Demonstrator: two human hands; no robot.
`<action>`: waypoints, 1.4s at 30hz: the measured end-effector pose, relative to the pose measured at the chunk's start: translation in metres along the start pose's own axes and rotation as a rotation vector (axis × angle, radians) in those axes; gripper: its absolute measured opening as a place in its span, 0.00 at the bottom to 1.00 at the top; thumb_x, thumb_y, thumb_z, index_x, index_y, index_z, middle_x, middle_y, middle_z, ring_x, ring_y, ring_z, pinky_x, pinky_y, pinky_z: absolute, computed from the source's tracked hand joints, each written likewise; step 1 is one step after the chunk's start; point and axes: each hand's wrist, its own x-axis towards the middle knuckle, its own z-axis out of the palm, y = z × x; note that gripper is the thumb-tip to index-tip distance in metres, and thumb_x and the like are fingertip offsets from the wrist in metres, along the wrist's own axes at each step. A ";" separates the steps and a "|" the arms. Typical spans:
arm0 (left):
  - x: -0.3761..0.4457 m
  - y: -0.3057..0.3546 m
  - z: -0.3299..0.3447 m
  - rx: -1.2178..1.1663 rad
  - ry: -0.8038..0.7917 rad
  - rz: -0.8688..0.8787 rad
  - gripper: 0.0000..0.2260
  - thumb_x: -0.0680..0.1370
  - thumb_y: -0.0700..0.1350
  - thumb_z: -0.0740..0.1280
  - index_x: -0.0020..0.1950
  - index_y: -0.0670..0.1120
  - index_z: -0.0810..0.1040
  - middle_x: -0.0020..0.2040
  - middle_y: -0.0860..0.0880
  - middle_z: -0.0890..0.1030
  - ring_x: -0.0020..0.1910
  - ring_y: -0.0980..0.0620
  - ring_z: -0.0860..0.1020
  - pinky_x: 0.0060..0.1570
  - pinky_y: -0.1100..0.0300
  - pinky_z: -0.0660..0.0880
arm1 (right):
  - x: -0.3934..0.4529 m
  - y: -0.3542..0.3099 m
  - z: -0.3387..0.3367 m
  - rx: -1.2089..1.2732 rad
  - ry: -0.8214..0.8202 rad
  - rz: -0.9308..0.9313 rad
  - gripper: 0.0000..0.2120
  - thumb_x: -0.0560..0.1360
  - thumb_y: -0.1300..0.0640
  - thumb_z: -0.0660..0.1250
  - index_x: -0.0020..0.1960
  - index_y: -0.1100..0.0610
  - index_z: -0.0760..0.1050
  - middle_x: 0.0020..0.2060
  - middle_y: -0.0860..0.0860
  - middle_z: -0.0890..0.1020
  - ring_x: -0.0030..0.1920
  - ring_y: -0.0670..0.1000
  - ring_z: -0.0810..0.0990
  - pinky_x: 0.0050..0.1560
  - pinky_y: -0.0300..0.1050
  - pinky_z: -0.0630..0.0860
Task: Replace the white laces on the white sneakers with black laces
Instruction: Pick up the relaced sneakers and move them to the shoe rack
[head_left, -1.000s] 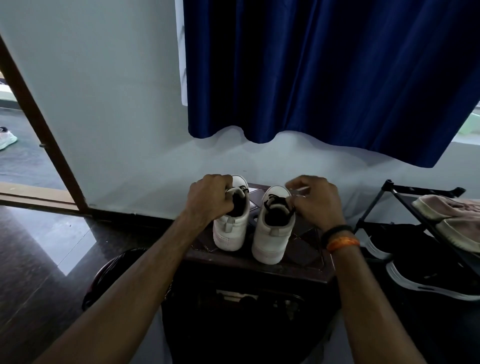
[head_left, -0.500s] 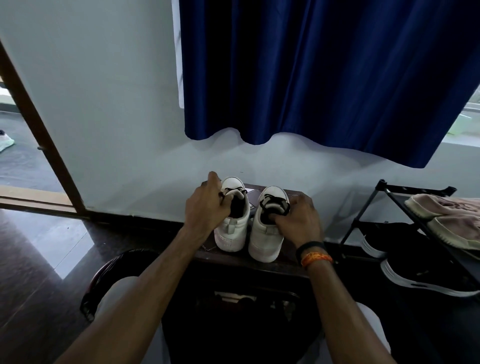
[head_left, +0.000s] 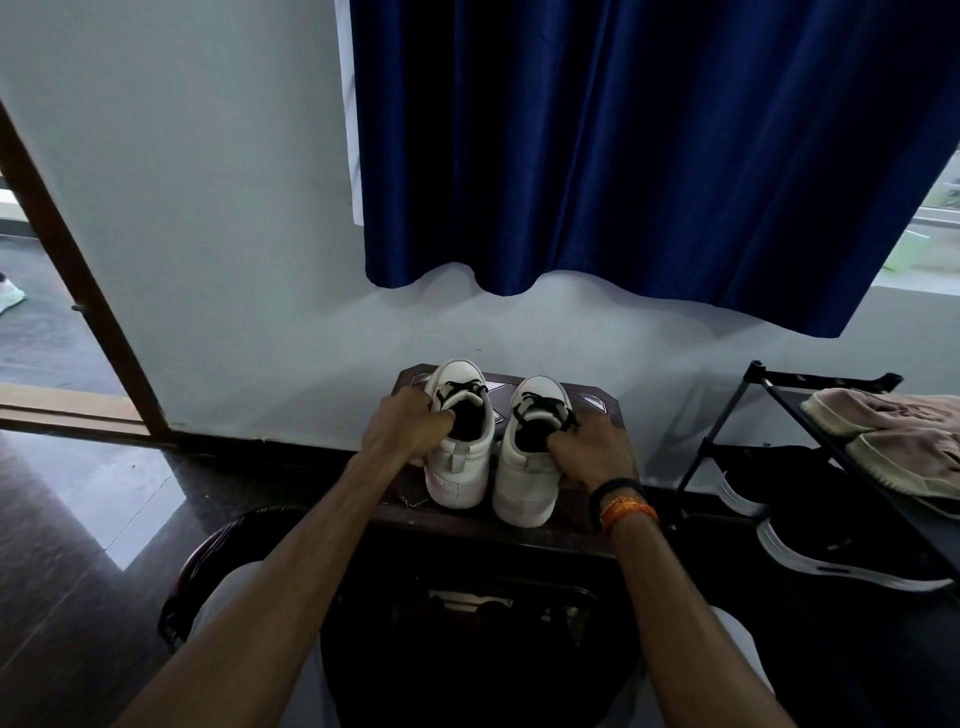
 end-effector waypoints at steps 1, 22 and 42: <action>0.000 0.000 0.001 0.000 -0.002 0.005 0.12 0.72 0.54 0.67 0.47 0.46 0.82 0.45 0.45 0.84 0.39 0.42 0.84 0.46 0.49 0.83 | 0.000 -0.001 0.000 -0.003 0.001 -0.006 0.26 0.59 0.45 0.60 0.52 0.53 0.81 0.50 0.56 0.84 0.51 0.61 0.81 0.54 0.53 0.80; 0.002 0.024 0.005 -0.314 -0.156 -0.082 0.13 0.70 0.45 0.64 0.52 0.47 0.82 0.50 0.45 0.83 0.48 0.43 0.82 0.43 0.40 0.84 | 0.004 -0.002 -0.014 0.107 0.072 -0.033 0.10 0.69 0.48 0.64 0.35 0.54 0.75 0.37 0.53 0.81 0.45 0.60 0.80 0.42 0.44 0.70; -0.040 0.200 0.115 -0.370 -0.420 0.273 0.06 0.71 0.47 0.65 0.34 0.48 0.76 0.35 0.49 0.76 0.37 0.49 0.73 0.41 0.55 0.68 | -0.047 0.096 -0.190 0.102 0.479 0.187 0.12 0.67 0.47 0.66 0.39 0.55 0.80 0.35 0.53 0.82 0.43 0.58 0.80 0.44 0.44 0.71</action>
